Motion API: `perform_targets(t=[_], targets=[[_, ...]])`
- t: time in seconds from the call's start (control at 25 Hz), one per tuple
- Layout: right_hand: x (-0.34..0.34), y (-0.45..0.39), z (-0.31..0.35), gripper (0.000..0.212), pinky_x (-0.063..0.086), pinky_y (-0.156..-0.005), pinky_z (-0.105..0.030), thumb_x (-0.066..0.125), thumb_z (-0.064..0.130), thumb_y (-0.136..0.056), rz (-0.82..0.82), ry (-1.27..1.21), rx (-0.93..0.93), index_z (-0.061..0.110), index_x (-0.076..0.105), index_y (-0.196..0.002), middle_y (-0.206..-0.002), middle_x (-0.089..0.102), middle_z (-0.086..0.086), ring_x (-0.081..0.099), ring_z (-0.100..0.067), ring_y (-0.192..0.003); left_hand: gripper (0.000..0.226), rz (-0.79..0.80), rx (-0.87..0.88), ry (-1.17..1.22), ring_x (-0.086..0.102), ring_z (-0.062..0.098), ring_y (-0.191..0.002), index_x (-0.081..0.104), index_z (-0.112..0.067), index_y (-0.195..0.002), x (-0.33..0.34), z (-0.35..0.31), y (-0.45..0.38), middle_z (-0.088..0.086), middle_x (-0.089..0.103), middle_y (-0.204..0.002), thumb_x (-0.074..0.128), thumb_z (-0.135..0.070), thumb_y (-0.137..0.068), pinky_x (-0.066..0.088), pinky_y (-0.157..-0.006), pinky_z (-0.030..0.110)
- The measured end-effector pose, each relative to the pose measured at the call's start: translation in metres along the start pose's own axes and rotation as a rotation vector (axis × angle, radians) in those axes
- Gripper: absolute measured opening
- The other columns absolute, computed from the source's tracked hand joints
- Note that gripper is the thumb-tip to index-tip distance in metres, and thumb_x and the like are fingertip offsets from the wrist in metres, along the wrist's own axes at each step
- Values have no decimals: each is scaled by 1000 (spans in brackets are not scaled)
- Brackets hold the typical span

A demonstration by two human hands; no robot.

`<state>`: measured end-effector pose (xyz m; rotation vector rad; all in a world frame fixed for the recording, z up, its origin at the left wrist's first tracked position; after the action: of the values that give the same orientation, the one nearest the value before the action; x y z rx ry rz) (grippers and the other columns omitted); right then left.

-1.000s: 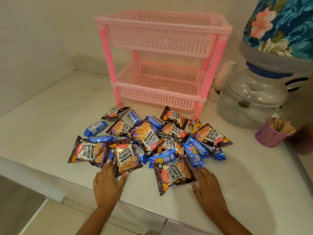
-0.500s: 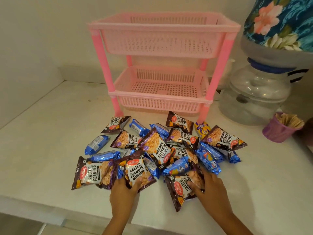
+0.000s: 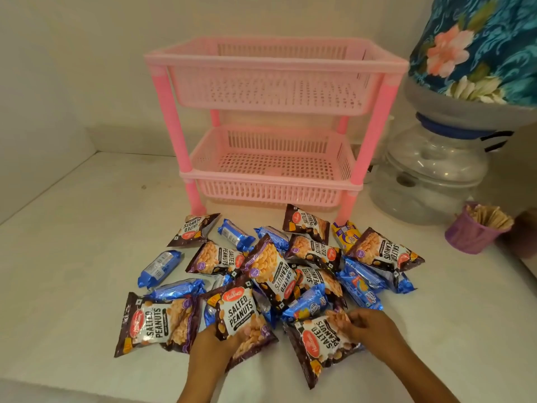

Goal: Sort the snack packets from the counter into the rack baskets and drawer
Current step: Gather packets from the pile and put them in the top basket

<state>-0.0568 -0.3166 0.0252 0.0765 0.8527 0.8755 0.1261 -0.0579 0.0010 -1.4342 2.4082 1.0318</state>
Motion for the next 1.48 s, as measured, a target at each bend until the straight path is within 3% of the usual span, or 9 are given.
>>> perform_targets(t=[0.12, 0.24, 0.32, 0.4, 0.56, 0.72, 0.96, 1.16, 1.48], targets=[[-6, -1, 5, 15, 44, -51, -8, 73, 26, -79, 73, -111, 51, 23, 68, -65, -59, 66, 10, 61, -2, -59, 46, 37, 241, -179, 60, 22, -103, 55, -3, -126, -9, -55, 21, 7, 66, -112, 64, -23, -85, 43, -97, 24], [-22, 2, 35, 18, 45, -58, -10, 70, 11, -81, 136, -164, -11, 15, 68, -64, -60, 64, 1, 61, -9, -60, 46, -449, 112, 51, 17, 26, -143, 15, 2, -143, -80, -88, 48, 13, 20, -154, 21, -20, -102, -1, -101, -5], [-50, 6, 74, 20, 45, -55, -8, 70, 7, -80, 99, -188, -109, 14, 69, -61, -55, 63, 2, 59, -6, -52, 52, -245, 448, -73, 38, 28, -134, 33, -4, -139, -72, -112, 40, 16, 42, -144, 48, -27, -95, 22, -115, 20], [-87, 13, 125, 18, 45, -46, -10, 70, 5, -78, 26, -267, -227, 14, 71, -62, -52, 66, 1, 59, -3, -44, 48, -156, 489, -130, 60, 29, -106, 57, -8, -121, -83, -122, 30, 16, 65, -115, 68, -31, -81, 46, -100, 40], [-163, 15, 239, 6, 53, -50, -17, 68, 18, -80, -177, -392, -495, 13, 71, -80, -68, 75, 0, 68, -11, -56, 12, -326, 564, 181, 60, 9, -65, 67, -25, -82, -141, -229, 32, -10, 64, -67, 75, -22, -74, 46, -59, 23], [-231, -8, 353, 11, 57, -46, -22, 61, 26, -88, -240, -597, -660, 18, 65, -81, -77, 68, -1, 65, -13, -66, 19, -378, 817, 222, 57, 3, -61, 59, -35, -65, -189, -353, 30, -11, 63, -68, 74, -30, -74, 47, -55, 22], [-258, -106, 440, 10, 59, -51, -36, 50, 6, -94, -175, -804, -556, 10, 54, -86, -88, 55, -8, 55, -18, -72, 33, -380, 865, 240, 61, 25, -83, 68, -12, -105, -208, -488, -42, 11, 68, -96, 72, -31, -78, 54, -78, 41], [-255, -185, 448, 13, 54, -75, -44, 51, -3, -90, -203, -596, -400, 6, 51, -100, -101, 52, -15, 57, -26, -72, 35, -443, 721, 125, 56, 26, -73, 67, -6, -100, -202, -510, -122, 18, 70, -100, 71, -33, -78, 40, -50, 26], [-236, -252, 513, 28, 50, -83, -39, 54, 13, -91, -296, 180, -595, 6, 61, -117, -119, 58, -16, 56, -29, -104, 43, -149, 611, -384, 60, 30, -108, 56, -2, -117, -155, -534, -205, 18, 63, -120, 71, -18, -80, 48, -80, 31]])
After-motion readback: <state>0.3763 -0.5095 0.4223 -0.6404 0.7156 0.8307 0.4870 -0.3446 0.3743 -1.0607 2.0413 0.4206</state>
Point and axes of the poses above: each hand's wrist, its own y-axis away from the middle knuckle, its own x-axis out of the palm, z = x × y, the point moved 9 cm from there along -y, towards the middle knuckle
